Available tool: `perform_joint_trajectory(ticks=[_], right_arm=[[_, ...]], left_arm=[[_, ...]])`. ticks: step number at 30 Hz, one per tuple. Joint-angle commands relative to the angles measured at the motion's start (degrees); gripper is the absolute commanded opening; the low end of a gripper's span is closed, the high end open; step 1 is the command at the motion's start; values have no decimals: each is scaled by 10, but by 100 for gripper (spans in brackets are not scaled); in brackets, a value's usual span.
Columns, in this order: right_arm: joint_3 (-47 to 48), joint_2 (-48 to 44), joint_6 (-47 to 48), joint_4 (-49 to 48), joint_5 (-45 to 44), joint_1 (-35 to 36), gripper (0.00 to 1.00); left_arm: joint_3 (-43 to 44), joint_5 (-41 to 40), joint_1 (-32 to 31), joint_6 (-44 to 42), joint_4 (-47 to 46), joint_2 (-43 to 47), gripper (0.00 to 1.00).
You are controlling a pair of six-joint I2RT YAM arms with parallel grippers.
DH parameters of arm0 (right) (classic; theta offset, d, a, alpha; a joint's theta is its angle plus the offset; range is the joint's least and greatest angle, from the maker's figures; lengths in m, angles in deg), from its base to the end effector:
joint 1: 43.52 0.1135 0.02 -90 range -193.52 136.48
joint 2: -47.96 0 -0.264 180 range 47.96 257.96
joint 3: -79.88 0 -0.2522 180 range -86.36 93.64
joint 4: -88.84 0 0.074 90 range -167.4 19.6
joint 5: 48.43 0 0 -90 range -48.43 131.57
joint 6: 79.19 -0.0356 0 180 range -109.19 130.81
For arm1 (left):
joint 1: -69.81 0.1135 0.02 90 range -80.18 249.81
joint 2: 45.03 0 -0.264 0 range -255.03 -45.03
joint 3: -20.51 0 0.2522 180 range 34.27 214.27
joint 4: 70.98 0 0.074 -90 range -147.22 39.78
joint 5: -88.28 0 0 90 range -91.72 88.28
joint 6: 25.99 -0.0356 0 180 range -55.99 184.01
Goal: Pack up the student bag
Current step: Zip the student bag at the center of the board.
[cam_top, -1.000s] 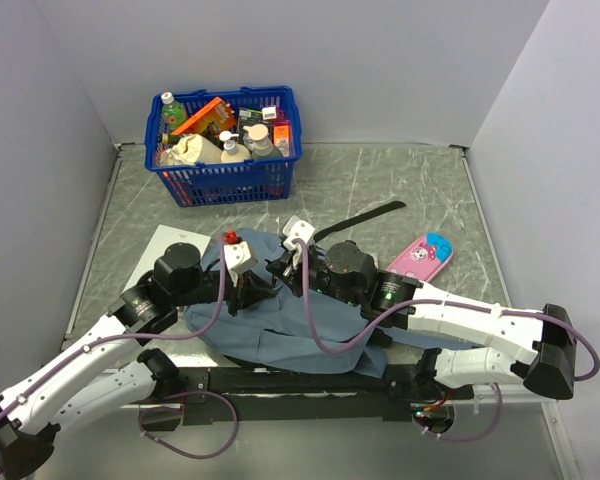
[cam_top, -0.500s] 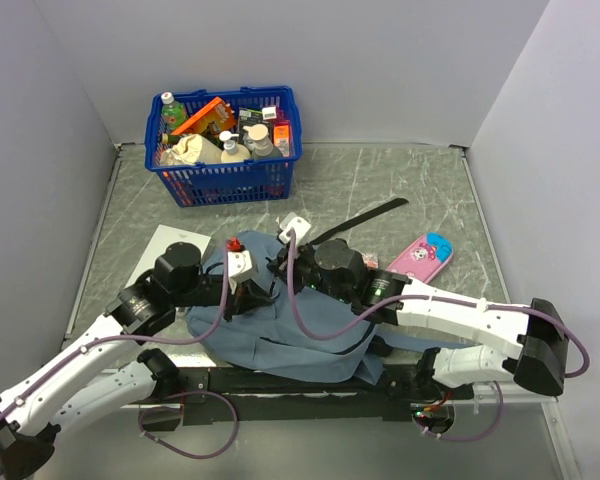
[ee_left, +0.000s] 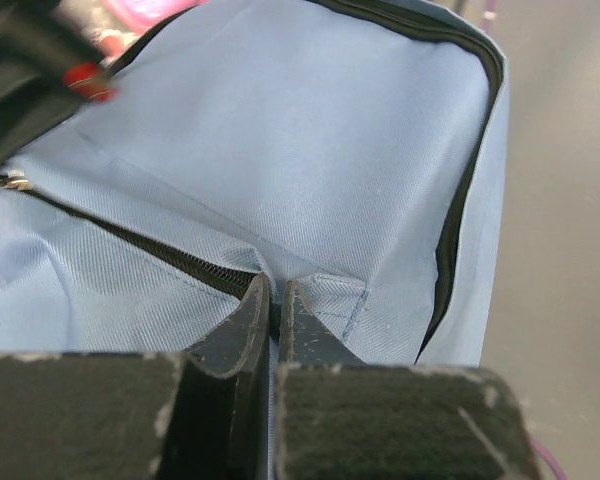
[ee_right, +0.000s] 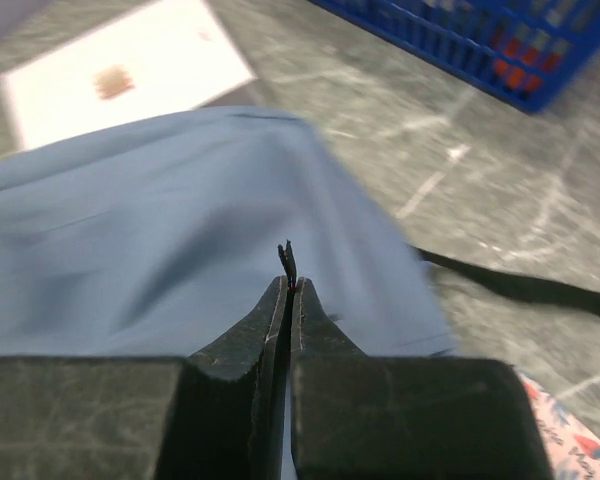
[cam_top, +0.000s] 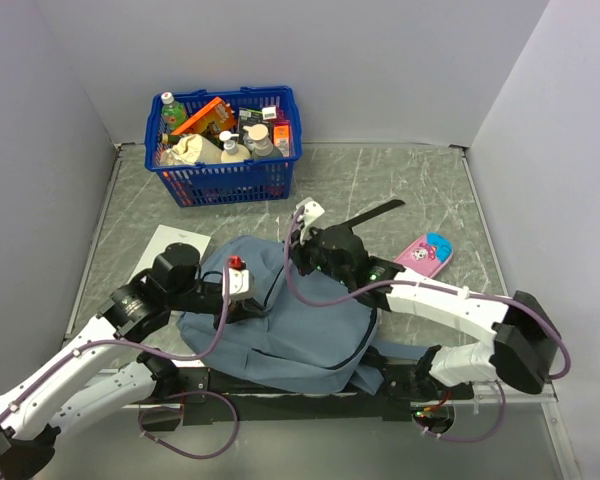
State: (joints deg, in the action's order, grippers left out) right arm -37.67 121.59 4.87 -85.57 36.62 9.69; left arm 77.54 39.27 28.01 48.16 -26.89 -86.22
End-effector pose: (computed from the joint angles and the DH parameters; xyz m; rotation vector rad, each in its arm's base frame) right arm 0.1808 0.2367 0.2863 -0.7095 1.7744 0.6287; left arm 0.0984 -0.1193 0.3085 1.3782 1.5620 -1.0134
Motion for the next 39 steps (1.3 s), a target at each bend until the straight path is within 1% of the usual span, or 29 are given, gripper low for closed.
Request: perform_joint_trajectory(ticks=[1, 4, 9, 13, 16, 19, 21, 22, 23, 24, 25, 26, 27, 28, 29, 30, 31, 32, 33, 35, 36, 37, 39], right_arm=[[22, 44, 12, -49, -72, -64, 0], [35, 66, 7, -42, -74, -80, 0], [92, 126, -20, 30, -115, -91, 0], [130, 161, -64, 96, -215, -94, 0], [139, 168, -80, 109, -222, -98, 0], [125, 131, -88, 91, -206, -98, 0], [100, 102, -98, 84, -170, -98, 0], [87, 67, -102, 52, -158, -97, 0], [57, 49, -110, 34, -118, -95, 0], [41, 30, -118, 22, -107, -93, 0], [25, -3, -127, -3, -97, -88, 0], [-7, -19, -130, -17, -85, -73, 0], [-19, -32, -131, -23, -88, -62, 0], [-29, -51, -131, -30, -93, -51, 0], [-46, -56, -137, -32, -100, -40, 0], [-53, -59, -141, -34, -121, -12, 0], [-57, -59, -142, -33, -133, 2, 0], [-60, -57, -151, -21, -147, 18, 0], [-63, -56, -157, -20, -161, 40, 0], [-75, -58, -176, -24, -180, 51, 0], [-79, -58, -182, -25, -184, 53, 0], [-82, -62, -187, -25, -190, 58, 0], [-90, -68, -196, -30, -190, 61, 0]], left_arm=[[61, 161, -16, -28, 64, 20, 1], [73, 170, -16, -30, 71, 21, 1], [89, 175, -14, -45, 83, 23, 1], [98, 173, -7, -53, 85, 25, 1], [103, 173, -3, -69, 99, 25, 1], [100, 160, -1, -93, 117, 26, 1], [94, 153, 1, -117, 130, 26, 1], [92, 137, 1, -119, 128, 26, 1], [89, 125, 2, -114, 118, 25, 1], [83, 111, 3, -108, 106, 23, 1], [79, 72, 7, -96, 91, 24, 1], [74, 45, 8, -56, 70, 23, 13], [63, 17, 9, -35, 22, 24, 18], [60, -21, 12, -14, -1, 23, 26], [57, -89, 13, 39, -26, 20, 44], [57, -121, 15, 57, -55, 17, 47], [58, -136, 20, 64, -63, 8, 51], [60, -137, 22, 65, -69, 2, 61], [66, -137, 22, 70, -80, -3, 68], [75, -115, 22, 78, -85, -20, 83], [83, -75, 22, 75, -82, -27, 88], [83, -59, 22, 79, -84, -42, 90], [75, -45, 19, 93, -91, -56, 88]])
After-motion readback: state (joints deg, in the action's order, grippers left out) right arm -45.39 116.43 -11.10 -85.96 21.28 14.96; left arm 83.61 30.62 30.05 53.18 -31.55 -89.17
